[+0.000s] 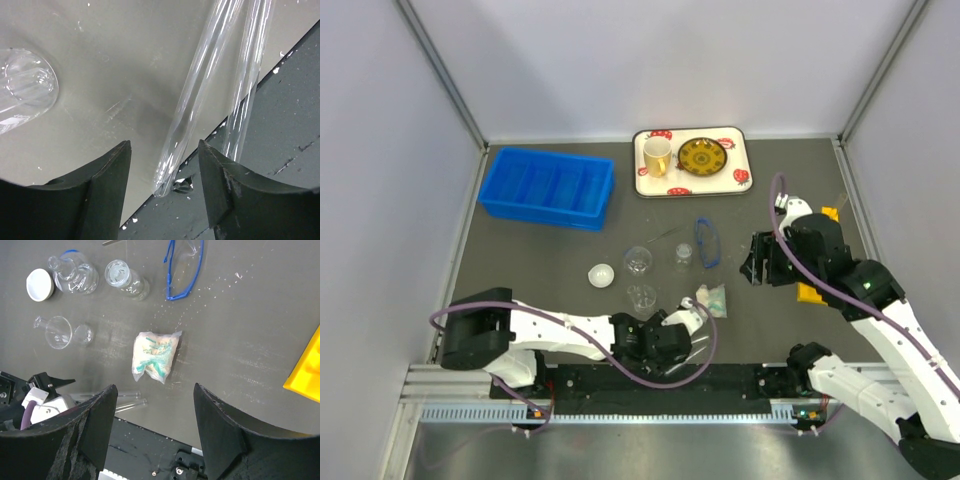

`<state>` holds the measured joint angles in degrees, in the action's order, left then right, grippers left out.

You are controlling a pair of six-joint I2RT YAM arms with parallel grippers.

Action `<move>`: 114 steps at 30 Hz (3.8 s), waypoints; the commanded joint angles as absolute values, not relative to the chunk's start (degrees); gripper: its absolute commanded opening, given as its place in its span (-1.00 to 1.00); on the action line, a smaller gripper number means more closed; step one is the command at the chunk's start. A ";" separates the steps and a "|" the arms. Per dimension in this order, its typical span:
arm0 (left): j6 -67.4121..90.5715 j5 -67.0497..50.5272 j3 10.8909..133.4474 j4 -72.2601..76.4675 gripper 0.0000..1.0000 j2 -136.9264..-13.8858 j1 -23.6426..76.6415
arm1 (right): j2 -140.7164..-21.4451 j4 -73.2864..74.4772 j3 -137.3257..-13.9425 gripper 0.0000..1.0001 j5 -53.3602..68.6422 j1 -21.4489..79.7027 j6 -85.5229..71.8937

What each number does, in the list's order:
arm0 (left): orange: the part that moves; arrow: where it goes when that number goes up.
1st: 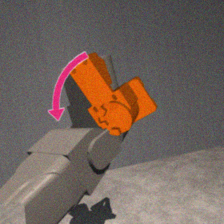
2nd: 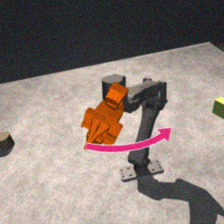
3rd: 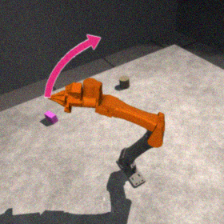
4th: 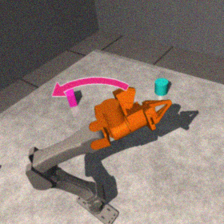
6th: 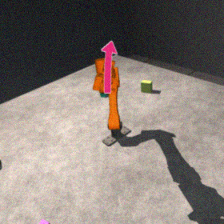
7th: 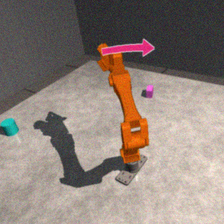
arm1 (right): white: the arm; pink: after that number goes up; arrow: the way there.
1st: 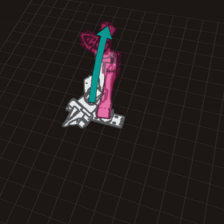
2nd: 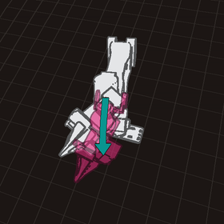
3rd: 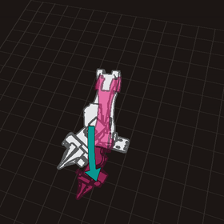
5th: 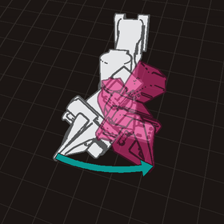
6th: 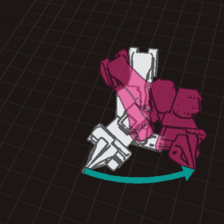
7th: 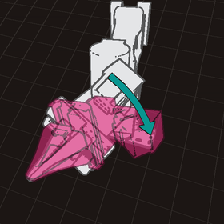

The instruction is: Organize the chemistry lab equipment

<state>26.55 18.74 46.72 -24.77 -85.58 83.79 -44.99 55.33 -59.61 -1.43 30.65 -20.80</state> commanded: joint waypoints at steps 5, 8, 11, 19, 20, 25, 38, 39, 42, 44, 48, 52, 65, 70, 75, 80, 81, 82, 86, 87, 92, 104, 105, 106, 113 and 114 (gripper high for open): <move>25.05 17.32 45.26 -16.97 0.10 -88.94 83.85 | -44.47 52.91 -59.59 0.26 -0.70 31.29 -21.71; 24.96 15.74 44.39 -15.38 0.03 -90.00 83.85 | -44.74 52.91 -59.76 0.27 -0.79 31.29 -21.71; 24.87 14.95 43.60 -13.98 -0.08 -90.79 83.85 | -45.00 52.91 -59.77 0.26 -0.79 31.29 -21.71; 23.82 14.15 42.10 -11.34 -0.61 -92.28 83.67 | -46.49 52.82 -60.29 0.26 -0.62 31.20 -21.27; 23.73 14.06 42.10 -11.42 -0.63 -92.37 83.67 | -46.58 52.74 -60.47 0.26 -0.62 31.29 -21.36; 23.12 16.51 43.15 -14.92 -0.70 -90.62 83.23 | -47.37 52.82 -61.08 0.25 -0.79 31.29 -21.09; 18.11 12.78 58.88 -34.01 -0.78 -74.82 76.03 | -47.99 53.35 -65.73 0.25 -3.78 31.38 -18.46; 17.41 10.57 60.63 -34.01 -0.78 -73.66 75.16 | -47.99 53.26 -66.35 0.25 -3.08 31.38 -18.11; 15.21 0.49 62.92 -32.53 -0.77 -69.18 70.59 | -48.60 51.86 -68.29 0.25 1.82 31.38 -16.79; 14.24 -5.08 63.28 -31.12 -0.75 -66.29 66.98 | -49.30 51.16 -69.77 0.25 6.12 31.29 -16.18; 13.45 -16.58 62.76 -26.20 -0.75 -63.20 61.80 | -50.71 48.70 -72.06 0.24 17.64 31.29 -15.91; 13.45 -29.49 62.40 -22.43 -0.75 -62.84 56.79 | -50.89 45.71 -73.91 0.25 27.58 31.38 -16.61; 17.93 -52.73 59.51 -9.59 -0.77 -66.53 49.40 | -48.78 40.87 -70.75 0.25 41.13 31.38 -18.98; 18.89 -56.33 59.15 -7.03 -0.78 -66.97 47.55 | -48.51 40.25 -69.96 0.22 42.54 31.38 -19.25; 21.35 -59.67 58.27 -3.70 -0.78 -66.45 46.06 | -48.34 40.34 -68.91 0.22 42.19 31.29 -19.07; 22.06 -60.82 58.09 -2.37 -0.79 -66.27 45.62 | -47.99 40.25 -68.47 0.18 42.54 31.38 -18.81; 22.23 -60.73 58.01 -2.29 -0.79 -66.27 45.53 | -47.90 40.25 -68.55 0.16 42.71 31.38 -18.81; 22.41 -60.73 58.09 -2.02 -0.79 -66.44 45.53 | -47.81 40.25 -68.64 0.15 42.63 31.38 -18.81; 23.11 -61.08 58.10 -1.06 -0.80 -66.80 45.44 | -47.73 40.25 -68.47 -0.06 42.71 31.29 -18.81; 23.12 -61.08 58.10 -0.97 -0.80 -66.88 45.44 | -47.72 40.25 -68.38 -0.13 42.63 31.38 -18.81; 23.29 -61.00 58.01 -0.79 -0.80 -67.33 45.44 | -47.64 40.25 -68.03 -0.36 42.45 31.38 -18.72; 23.29 -58.37 59.50 -1.31 -0.59 -69.17 45.18 | -47.02 40.25 -68.29 -0.57 42.28 31.29 -19.16; 23.29 -58.10 59.94 -1.49 -0.50 -69.34 45.18 | -47.11 40.34 -68.38 -0.58 42.10 31.38 -19.25; 23.29 -57.75 60.55 -1.84 -0.20 -69.52 45.18 | -47.02 40.34 -68.47 -0.59 41.14 31.29 -19.42; 17.07 -44.94 65.56 -14.75 0.85 -66.89 45.26 | -49.13 42.01 -69.69 -0.61 35.60 31.29 -18.63; 16.27 -39.69 66.09 -18.94 0.89 -65.84 45.26 | -49.48 42.79 -70.65 -0.61 34.81 31.29 -18.20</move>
